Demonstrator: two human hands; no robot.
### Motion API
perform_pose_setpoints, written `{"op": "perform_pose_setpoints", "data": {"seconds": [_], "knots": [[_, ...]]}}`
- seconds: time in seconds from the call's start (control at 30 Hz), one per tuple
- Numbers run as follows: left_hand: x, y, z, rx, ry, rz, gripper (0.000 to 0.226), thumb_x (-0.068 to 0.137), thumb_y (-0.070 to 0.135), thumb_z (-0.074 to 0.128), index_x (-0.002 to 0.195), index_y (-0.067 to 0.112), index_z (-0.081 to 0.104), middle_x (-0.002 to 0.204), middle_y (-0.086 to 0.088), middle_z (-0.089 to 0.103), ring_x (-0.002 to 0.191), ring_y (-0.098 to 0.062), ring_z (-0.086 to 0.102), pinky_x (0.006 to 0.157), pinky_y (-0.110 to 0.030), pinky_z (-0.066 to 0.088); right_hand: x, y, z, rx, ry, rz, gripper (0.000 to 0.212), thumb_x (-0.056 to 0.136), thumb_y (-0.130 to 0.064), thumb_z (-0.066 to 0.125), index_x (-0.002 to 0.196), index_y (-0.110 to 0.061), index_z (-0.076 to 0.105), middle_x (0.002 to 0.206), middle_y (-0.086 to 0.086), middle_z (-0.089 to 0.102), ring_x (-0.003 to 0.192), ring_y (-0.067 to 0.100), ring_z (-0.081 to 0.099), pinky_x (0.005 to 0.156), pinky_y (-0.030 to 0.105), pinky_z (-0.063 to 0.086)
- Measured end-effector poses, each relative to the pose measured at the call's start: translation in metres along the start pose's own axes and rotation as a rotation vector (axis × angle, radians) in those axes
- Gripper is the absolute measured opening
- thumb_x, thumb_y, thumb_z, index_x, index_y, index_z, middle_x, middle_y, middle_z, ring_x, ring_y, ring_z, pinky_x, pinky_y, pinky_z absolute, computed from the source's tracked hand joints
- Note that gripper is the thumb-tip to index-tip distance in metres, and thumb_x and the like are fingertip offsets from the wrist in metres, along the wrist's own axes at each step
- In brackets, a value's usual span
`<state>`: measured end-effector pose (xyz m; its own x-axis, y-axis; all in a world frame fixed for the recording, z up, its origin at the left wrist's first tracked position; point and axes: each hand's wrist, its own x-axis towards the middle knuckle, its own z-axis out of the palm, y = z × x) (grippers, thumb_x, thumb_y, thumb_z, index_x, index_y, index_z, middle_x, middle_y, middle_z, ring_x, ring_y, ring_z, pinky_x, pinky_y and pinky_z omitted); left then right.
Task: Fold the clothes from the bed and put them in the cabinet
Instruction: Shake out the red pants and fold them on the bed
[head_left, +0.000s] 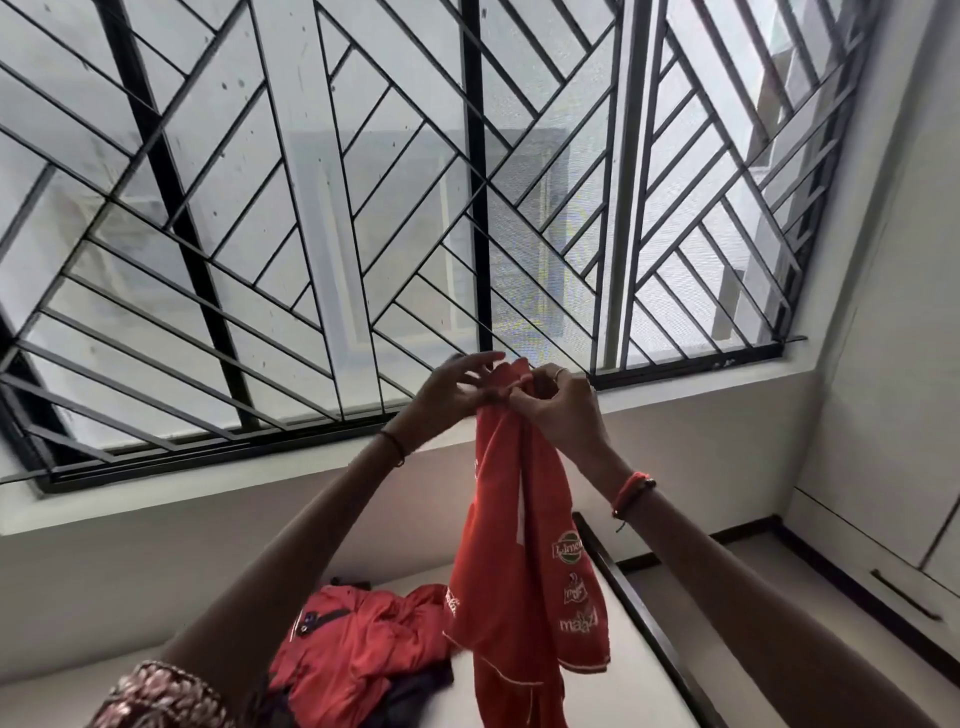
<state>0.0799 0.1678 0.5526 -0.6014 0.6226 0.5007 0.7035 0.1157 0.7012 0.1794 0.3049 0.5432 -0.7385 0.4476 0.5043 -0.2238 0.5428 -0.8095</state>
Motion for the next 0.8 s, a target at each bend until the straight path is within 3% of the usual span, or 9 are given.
{"op": "perform_pose_setpoints", "data": {"seconds": [0.13, 0.2, 0.23, 0.3, 0.37, 0.5, 0.63, 0.73, 0.8], "knots": [[0.022, 0.007, -0.028, 0.147, -0.227, 0.039, 0.054, 0.082, 0.018, 0.071, 0.133, 0.017, 0.052, 0.141, 0.001, 0.041, 0.128, -0.007, 0.039, 0.096, 0.001, 0.027, 0.006, -0.004, -0.005, 0.236, -0.050, 0.034, 0.010, 0.078, -0.008, 0.074, 0.081, -0.013, 0.066, 0.067, -0.007, 0.063, 0.053, -0.008, 0.054, 0.058, 0.010, 0.042], [0.029, 0.014, -0.035, -0.033, -0.417, -0.076, 0.046, 0.084, 0.026, 0.068, 0.127, 0.015, 0.057, 0.132, 0.003, 0.053, 0.120, -0.008, 0.048, 0.104, -0.018, 0.036, 0.009, -0.008, -0.008, 0.306, -0.046, 0.041, 0.007, 0.080, -0.002, 0.070, 0.085, -0.006, 0.067, 0.066, -0.006, 0.062, 0.050, -0.011, 0.054, 0.054, 0.006, 0.041], [0.032, 0.018, -0.036, -0.094, -0.465, -0.105, 0.042, 0.083, 0.029, 0.067, 0.121, 0.012, 0.061, 0.121, 0.001, 0.060, 0.110, -0.009, 0.054, 0.099, -0.028, 0.041, 0.011, -0.007, -0.010, 0.327, -0.032, 0.044, 0.007, 0.081, -0.001, 0.070, 0.087, -0.003, 0.067, 0.065, -0.007, 0.062, 0.050, -0.011, 0.054, 0.052, 0.005, 0.041], [0.037, 0.026, -0.036, -0.081, -0.499, -0.121, 0.036, 0.081, 0.037, 0.066, 0.107, 0.013, 0.065, 0.102, 0.001, 0.064, 0.093, -0.009, 0.058, 0.084, -0.028, 0.047, 0.016, -0.003, -0.010, 0.356, -0.007, 0.060, 0.008, 0.081, -0.002, 0.070, 0.089, -0.001, 0.068, 0.062, -0.010, 0.064, 0.051, -0.010, 0.056, 0.053, 0.006, 0.042], [0.043, 0.031, -0.034, -0.015, -0.531, -0.145, 0.029, 0.085, 0.032, 0.065, 0.105, 0.012, 0.067, 0.096, 0.001, 0.066, 0.086, -0.008, 0.061, 0.074, -0.022, 0.050, 0.020, 0.003, -0.009, 0.372, 0.009, 0.078, 0.008, 0.082, -0.003, 0.069, 0.089, 0.000, 0.069, 0.060, -0.012, 0.065, 0.052, -0.010, 0.056, 0.054, 0.006, 0.043], [0.054, 0.026, -0.029, 0.143, -0.495, -0.122, 0.026, 0.089, 0.021, 0.063, 0.105, 0.001, 0.067, 0.096, -0.006, 0.066, 0.086, -0.012, 0.060, 0.082, -0.037, 0.050, 0.021, 0.014, -0.006, 0.408, 0.054, 0.116, 0.010, 0.080, -0.008, 0.073, 0.089, -0.004, 0.072, 0.073, 0.000, 0.067, 0.058, -0.006, 0.059, 0.057, 0.009, 0.045], [0.056, 0.023, -0.023, 0.180, -0.384, -0.009, 0.014, 0.088, 0.002, 0.062, 0.098, -0.007, 0.064, 0.087, -0.011, 0.062, 0.077, 0.000, 0.054, 0.075, -0.023, 0.045, 0.021, 0.022, -0.005, 0.415, 0.070, 0.089, 0.009, 0.083, -0.010, 0.070, 0.091, -0.010, 0.073, 0.077, 0.000, 0.070, 0.066, -0.002, 0.061, 0.064, 0.012, 0.047], [0.057, 0.016, -0.021, 0.209, -0.287, 0.054, 0.015, 0.088, 0.005, 0.061, 0.097, -0.007, 0.060, 0.085, -0.020, 0.059, 0.078, -0.011, 0.050, 0.069, -0.029, 0.042, 0.024, 0.032, -0.004, 0.291, 0.026, 0.018, 0.015, 0.088, -0.009, 0.062, 0.098, -0.012, 0.072, 0.079, 0.002, 0.069, 0.069, 0.004, 0.060, 0.065, 0.018, 0.047], [0.057, 0.013, -0.022, 0.166, -0.244, 0.041, 0.016, 0.089, 0.007, 0.062, 0.099, -0.004, 0.057, 0.080, -0.012, 0.053, 0.075, -0.012, 0.045, 0.065, -0.026, 0.040, 0.025, 0.042, -0.003, 0.115, -0.003, -0.018, 0.013, 0.085, -0.008, 0.061, 0.091, -0.015, 0.070, 0.078, 0.004, 0.069, 0.071, 0.011, 0.065, 0.068, 0.029, 0.052]]}}
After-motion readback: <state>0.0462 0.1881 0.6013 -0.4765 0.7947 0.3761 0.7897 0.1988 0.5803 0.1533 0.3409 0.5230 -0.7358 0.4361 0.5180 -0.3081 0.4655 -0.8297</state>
